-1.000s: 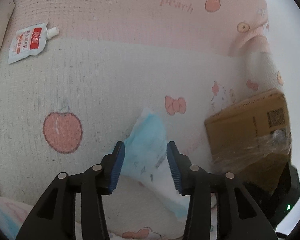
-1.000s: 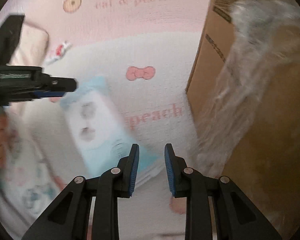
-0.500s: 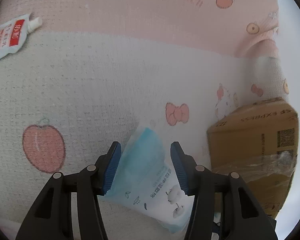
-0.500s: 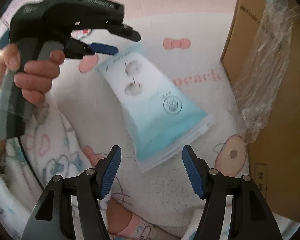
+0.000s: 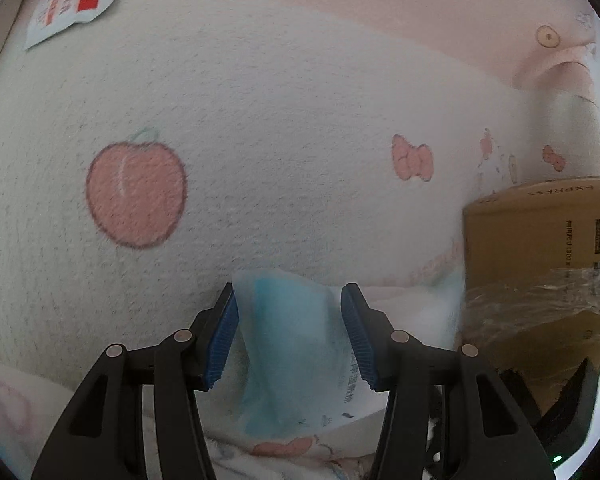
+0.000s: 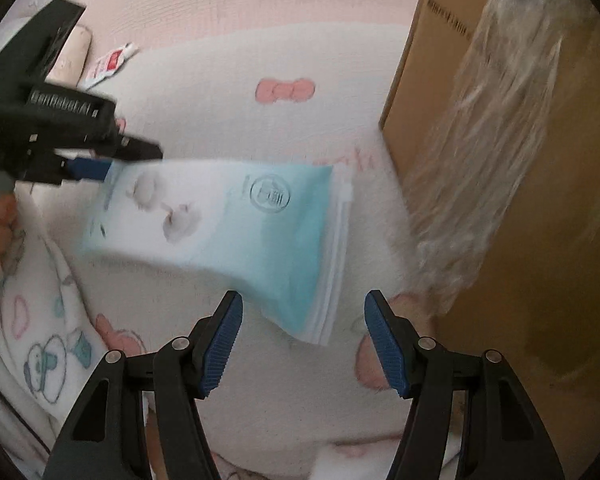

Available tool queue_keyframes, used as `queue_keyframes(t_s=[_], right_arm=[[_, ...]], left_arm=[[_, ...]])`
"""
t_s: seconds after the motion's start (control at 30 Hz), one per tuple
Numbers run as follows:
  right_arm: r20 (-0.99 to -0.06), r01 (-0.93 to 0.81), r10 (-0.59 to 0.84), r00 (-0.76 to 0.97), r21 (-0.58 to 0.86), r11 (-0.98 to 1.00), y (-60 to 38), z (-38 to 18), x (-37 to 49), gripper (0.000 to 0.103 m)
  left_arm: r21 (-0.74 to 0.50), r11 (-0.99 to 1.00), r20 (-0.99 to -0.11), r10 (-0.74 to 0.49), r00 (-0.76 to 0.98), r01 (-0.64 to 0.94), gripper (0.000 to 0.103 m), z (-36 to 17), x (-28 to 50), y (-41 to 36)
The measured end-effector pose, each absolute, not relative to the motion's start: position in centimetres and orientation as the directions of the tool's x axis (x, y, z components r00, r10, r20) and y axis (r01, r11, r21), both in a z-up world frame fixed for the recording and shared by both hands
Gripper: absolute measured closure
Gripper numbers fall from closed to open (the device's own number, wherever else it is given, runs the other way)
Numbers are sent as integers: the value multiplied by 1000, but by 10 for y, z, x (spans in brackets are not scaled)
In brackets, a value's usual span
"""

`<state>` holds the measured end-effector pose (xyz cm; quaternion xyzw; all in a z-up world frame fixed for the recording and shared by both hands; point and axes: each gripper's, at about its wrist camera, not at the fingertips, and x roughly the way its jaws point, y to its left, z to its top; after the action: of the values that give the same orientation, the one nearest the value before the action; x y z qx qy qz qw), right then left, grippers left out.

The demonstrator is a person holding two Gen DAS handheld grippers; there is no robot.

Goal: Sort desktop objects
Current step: 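Open the right tool to release the pack while the left tool holds it, then carry the held wipes pack with the left tool over the cardboard box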

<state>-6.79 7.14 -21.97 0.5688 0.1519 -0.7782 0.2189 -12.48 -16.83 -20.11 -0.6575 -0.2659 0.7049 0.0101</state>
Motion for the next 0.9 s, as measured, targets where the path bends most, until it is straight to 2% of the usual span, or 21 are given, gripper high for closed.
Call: queue_keyframes(t_s=[0.23,0.33,0.4,0.5,0.6,0.77,0.9], right_arm=[[-935,563,-163,-314,-45,-825,58,-207,-79,42],[-931,544,-205,-301,9,-839,79,-175,-74,42],[-932,514,-244,-270,75,-854,81,-176,-73,42],[-929,461,-278,-243,142,-876,90,-169,-71,42],[-924,446,-322,-209,203,-872,89,-171,-66,42],[-942,510,-279,-185,151,-847,66,-187,-52,42],[-947,540,-287,-145,167,-825,55,-198,-44,42]], left_arm=[[-322,-892,-947,296,-128,317,47,-195,-117,-166],[-268,-912,-960,226,-164,310,47,-186,-116,-168],[-263,-921,-954,204,-220,289,47,-175,-115,-166],[-346,-910,-911,268,-313,230,47,-159,-113,-164],[-426,-880,-879,347,-327,211,47,-159,-115,-165],[-497,-846,-853,436,-285,194,47,-168,-123,-162],[-505,-850,-850,459,-258,151,47,-172,-130,-137]])
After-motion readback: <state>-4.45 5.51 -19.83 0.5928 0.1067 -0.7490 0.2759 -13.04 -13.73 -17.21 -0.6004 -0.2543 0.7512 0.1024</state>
